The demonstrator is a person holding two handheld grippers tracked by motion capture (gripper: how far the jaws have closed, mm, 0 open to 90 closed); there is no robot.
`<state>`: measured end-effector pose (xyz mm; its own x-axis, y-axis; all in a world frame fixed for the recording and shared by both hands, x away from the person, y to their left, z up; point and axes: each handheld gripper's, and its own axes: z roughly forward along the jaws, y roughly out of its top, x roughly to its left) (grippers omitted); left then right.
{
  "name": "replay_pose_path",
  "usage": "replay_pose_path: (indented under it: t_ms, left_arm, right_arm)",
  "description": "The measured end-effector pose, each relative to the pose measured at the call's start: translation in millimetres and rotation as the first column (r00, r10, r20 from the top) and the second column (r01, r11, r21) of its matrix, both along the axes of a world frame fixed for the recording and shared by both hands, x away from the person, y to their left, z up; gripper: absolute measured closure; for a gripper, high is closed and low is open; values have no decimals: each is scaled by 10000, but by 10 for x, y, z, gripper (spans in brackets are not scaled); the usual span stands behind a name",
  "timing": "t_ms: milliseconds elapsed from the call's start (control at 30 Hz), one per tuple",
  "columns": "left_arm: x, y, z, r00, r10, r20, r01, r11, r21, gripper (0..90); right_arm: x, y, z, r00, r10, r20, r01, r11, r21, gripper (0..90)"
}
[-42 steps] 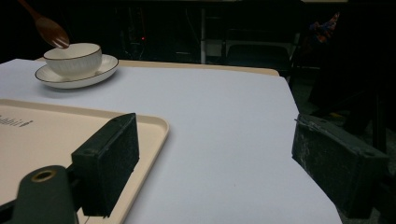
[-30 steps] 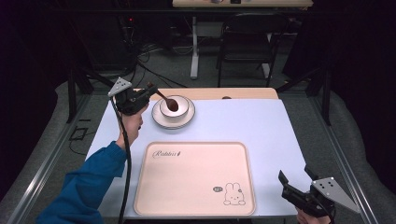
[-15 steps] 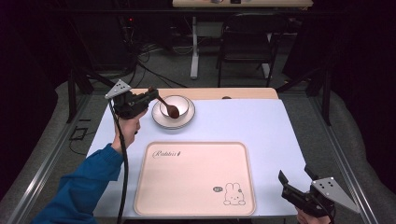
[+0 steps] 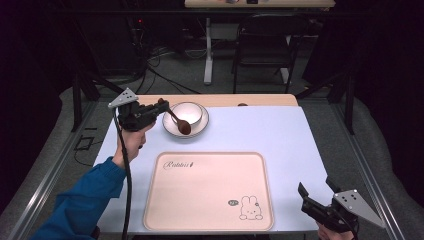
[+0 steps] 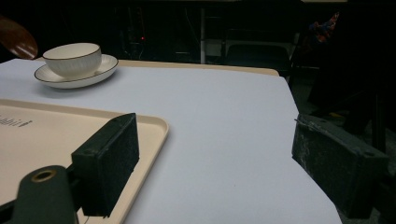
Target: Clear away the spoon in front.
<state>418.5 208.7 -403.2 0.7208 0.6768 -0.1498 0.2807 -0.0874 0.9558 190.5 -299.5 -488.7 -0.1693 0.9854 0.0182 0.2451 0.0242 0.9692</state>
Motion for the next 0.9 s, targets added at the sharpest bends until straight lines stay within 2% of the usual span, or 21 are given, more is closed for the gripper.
replay_pose_path:
  t_ms: [233, 433, 500, 567, 667, 700, 767, 900]
  left_arm:
    - [-86, -15, -40, 9972, -578, -479, 601, 9971, 471, 846]
    - [-133, 32, -82, 9926, -852, -870, 900, 9945, 537, 846]
    - [-148, 56, -93, 9891, -1009, -1071, 1058, 9935, 412, 846]
    - [-162, 68, -94, 9882, -1066, -1104, 1121, 9927, 443, 846]
    - [-180, 89, -95, 9843, -1189, -1302, 1254, 9912, 434, 846]
    - [-192, 100, -104, 9809, -1235, -1503, 1323, 9899, 501, 846]
    - [-203, 104, -116, 9787, -1251, -1629, 1367, 9887, 620, 845]
    - [-228, 113, -164, 9699, -1404, -1991, 1585, 9842, 782, 845]
  right_arm:
    - [1, -1, -1, 10000, -4, 18, 4, 10000, 15, 139]
    - [1, -2, 0, 10000, 2, 7, -2, 10000, 22, 138]
    - [2, -1, 0, 10000, 10, -5, -10, 10000, 9, 138]
    - [4, 1, -1, 10000, 2, 9, -2, 10000, 5, 138]
    - [3, 1, 0, 10000, -4, 10, 4, 10000, 11, 138]
    - [3, 1, 0, 10000, -2, 11, 2, 10000, 7, 138]
    - [4, 2, 0, 10000, -3, 7, 3, 10000, -7, 138]
    - [10, 5, 1, 10000, -74, -54, 74, 9999, -77, 138]
